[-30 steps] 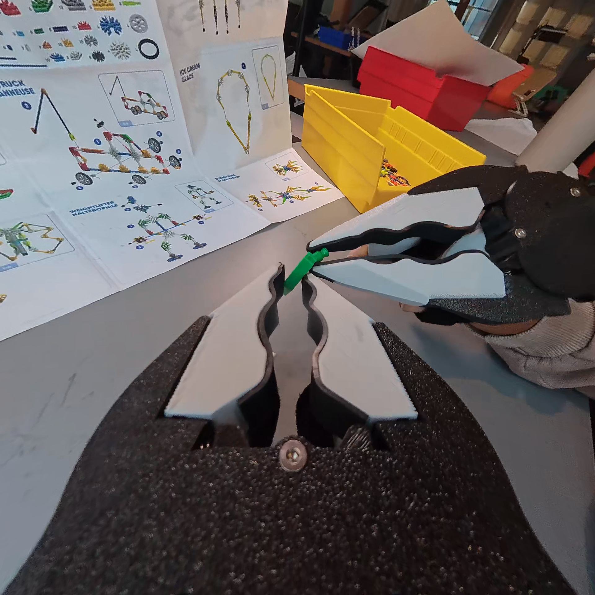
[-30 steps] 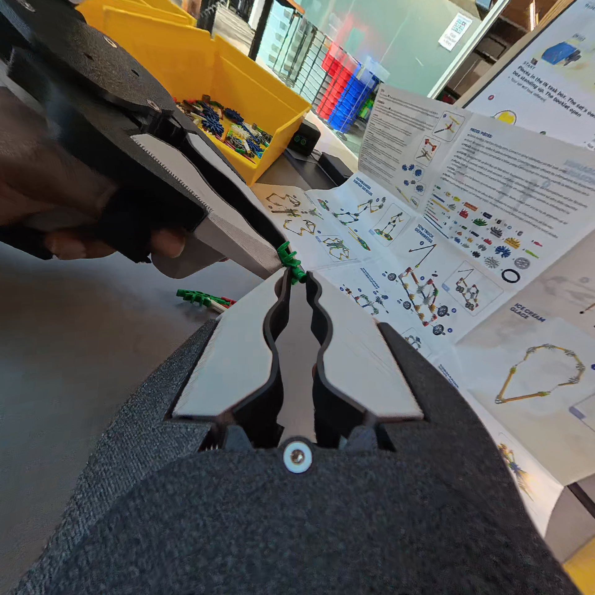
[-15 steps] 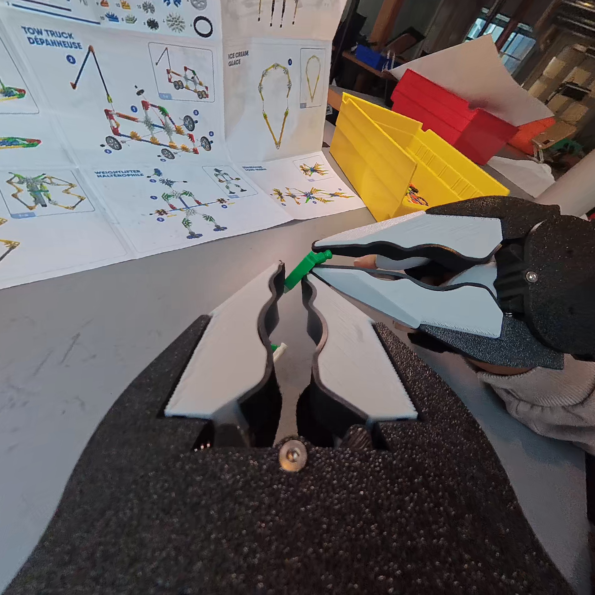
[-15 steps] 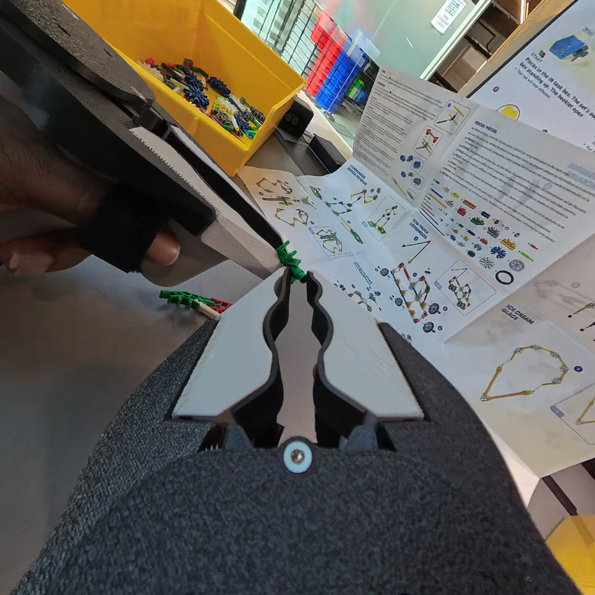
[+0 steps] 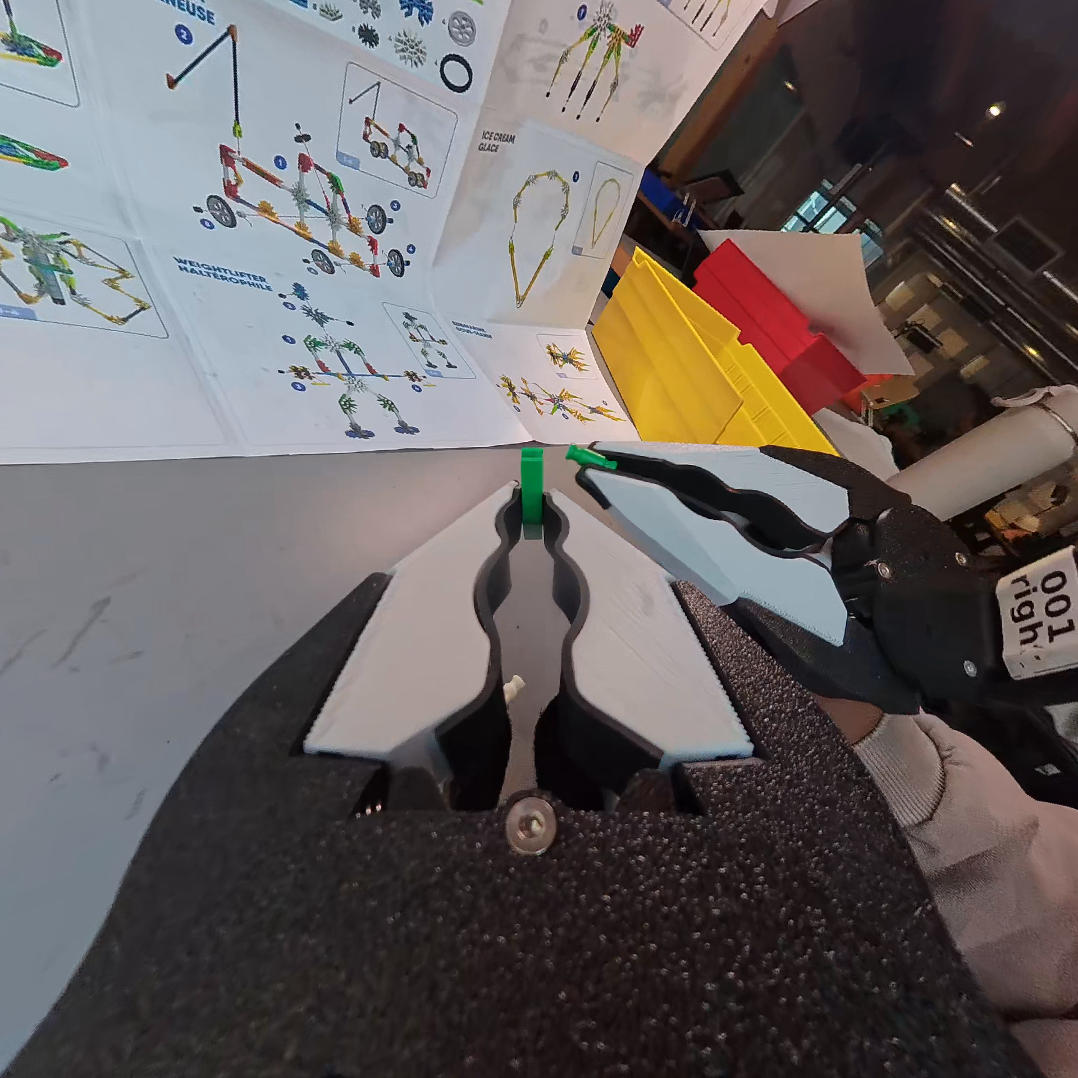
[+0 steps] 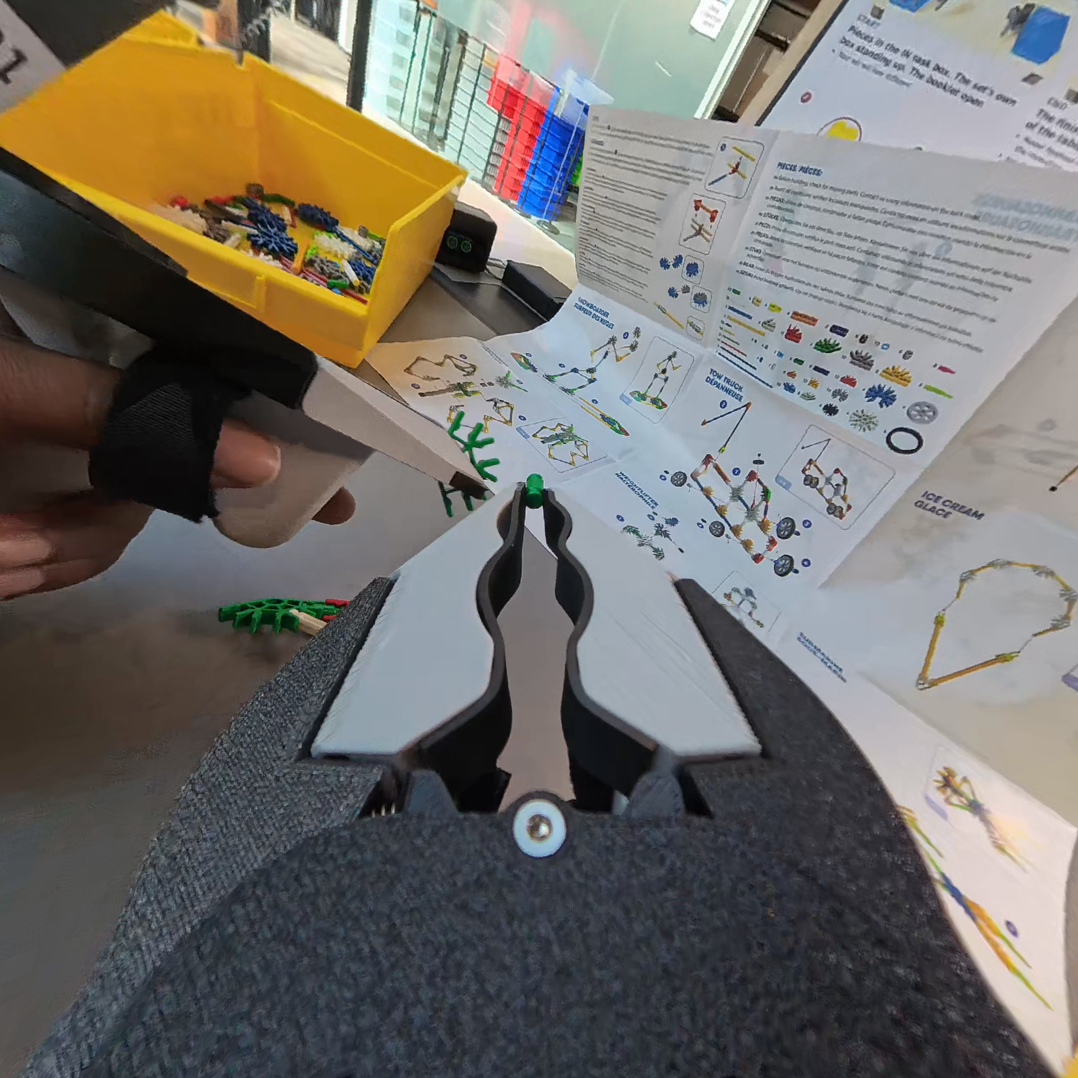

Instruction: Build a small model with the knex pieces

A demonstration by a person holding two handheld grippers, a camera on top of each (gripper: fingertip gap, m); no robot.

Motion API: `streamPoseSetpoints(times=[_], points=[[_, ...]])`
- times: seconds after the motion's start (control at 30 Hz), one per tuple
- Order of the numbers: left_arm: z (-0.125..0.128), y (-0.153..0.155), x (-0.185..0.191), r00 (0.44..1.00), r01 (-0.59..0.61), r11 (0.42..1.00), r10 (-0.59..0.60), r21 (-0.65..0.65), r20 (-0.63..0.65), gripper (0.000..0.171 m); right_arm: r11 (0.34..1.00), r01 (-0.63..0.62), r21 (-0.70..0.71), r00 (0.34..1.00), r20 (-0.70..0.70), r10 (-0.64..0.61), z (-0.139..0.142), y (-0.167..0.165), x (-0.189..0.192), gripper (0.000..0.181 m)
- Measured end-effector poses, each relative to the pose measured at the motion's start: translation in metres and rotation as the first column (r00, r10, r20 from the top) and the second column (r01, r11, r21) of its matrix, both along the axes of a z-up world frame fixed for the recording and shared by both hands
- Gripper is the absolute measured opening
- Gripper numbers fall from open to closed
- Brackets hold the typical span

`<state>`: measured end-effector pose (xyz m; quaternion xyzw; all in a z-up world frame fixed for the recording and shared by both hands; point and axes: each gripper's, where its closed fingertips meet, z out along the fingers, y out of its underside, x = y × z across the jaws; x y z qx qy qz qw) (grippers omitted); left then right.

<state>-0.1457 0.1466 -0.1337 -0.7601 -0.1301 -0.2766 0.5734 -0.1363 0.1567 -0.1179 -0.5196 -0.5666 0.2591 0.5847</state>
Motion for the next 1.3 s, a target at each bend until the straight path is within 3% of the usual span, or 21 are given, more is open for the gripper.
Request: streamPoseSetpoints(times=[0.2,0.4,0.53,0.63,0.7,0.77,0.87,0.97,1.03,1.13,1.23,1.3], points=[[0.013,-0.014,-0.004,0.995,0.09,0.995,-0.091,0.043,0.033,0.005,0.964,-0.123,-0.236,0.982,-0.172,0.083,0.021,0.001,0.012,0.004],[0.014,-0.034,0.005,0.936,0.317,0.948,-0.317,-0.022,-0.152,0.005,0.845,-0.323,-0.426,0.931,-0.304,0.203,0.036,-0.013,0.02,0.005],[0.01,-0.047,0.002,0.888,0.369,0.928,-0.371,-0.06,-0.273,0.005,0.799,-0.397,-0.451,0.909,-0.315,0.274,0.051,-0.025,0.028,0.005],[0.031,-0.058,-0.034,0.877,0.252,0.967,-0.248,-0.044,-0.411,0.005,0.827,-0.403,-0.393,0.914,-0.221,0.34,0.049,-0.031,0.039,0.005],[0.059,-0.074,-0.081,0.847,0.084,0.996,-0.076,-0.009,-0.526,0.004,0.852,-0.392,-0.348,0.92,-0.149,0.363,0.041,-0.029,0.048,0.005],[0.092,-0.106,-0.144,0.778,-0.139,0.99,0.132,0.036,-0.614,0.004,0.866,-0.377,-0.329,0.926,-0.109,0.362,0.03,-0.022,0.055,0.005],[0.117,-0.184,-0.248,0.603,-0.495,0.869,0.369,0.031,-0.708,0.004,0.851,-0.37,-0.374,0.929,-0.153,0.336,0.02,-0.01,0.058,0.005],[0.097,-0.254,-0.318,0.534,-0.685,0.719,0.385,-0.119,-0.753,0.005,0.798,-0.403,-0.448,0.913,-0.252,0.32,0.021,-0.006,0.056,0.004],[0.081,-0.285,-0.342,0.503,-0.741,0.646,0.354,-0.183,-0.788,0.005,0.77,-0.416,-0.484,0.907,-0.279,0.314,0.022,-0.005,0.054,0.004],[0.069,-0.3,-0.351,0.497,-0.76,0.616,0.344,-0.207,-0.797,0.012,0.779,-0.418,-0.467,0.906,-0.282,0.317,0.024,-0.006,0.055,0.004],[0.072,-0.286,-0.342,0.509,-0.739,0.651,0.371,-0.174,-0.777,0.024,0.791,-0.415,-0.45,0.908,-0.263,0.327,0.02,-0.011,0.057,0.005],[0.076,-0.256,-0.319,0.585,-0.65,0.746,0.371,-0.144,-0.721,0.027,0.789,-0.42,-0.448,0.906,-0.256,0.337,0.018,-0.015,0.059,0.005]])
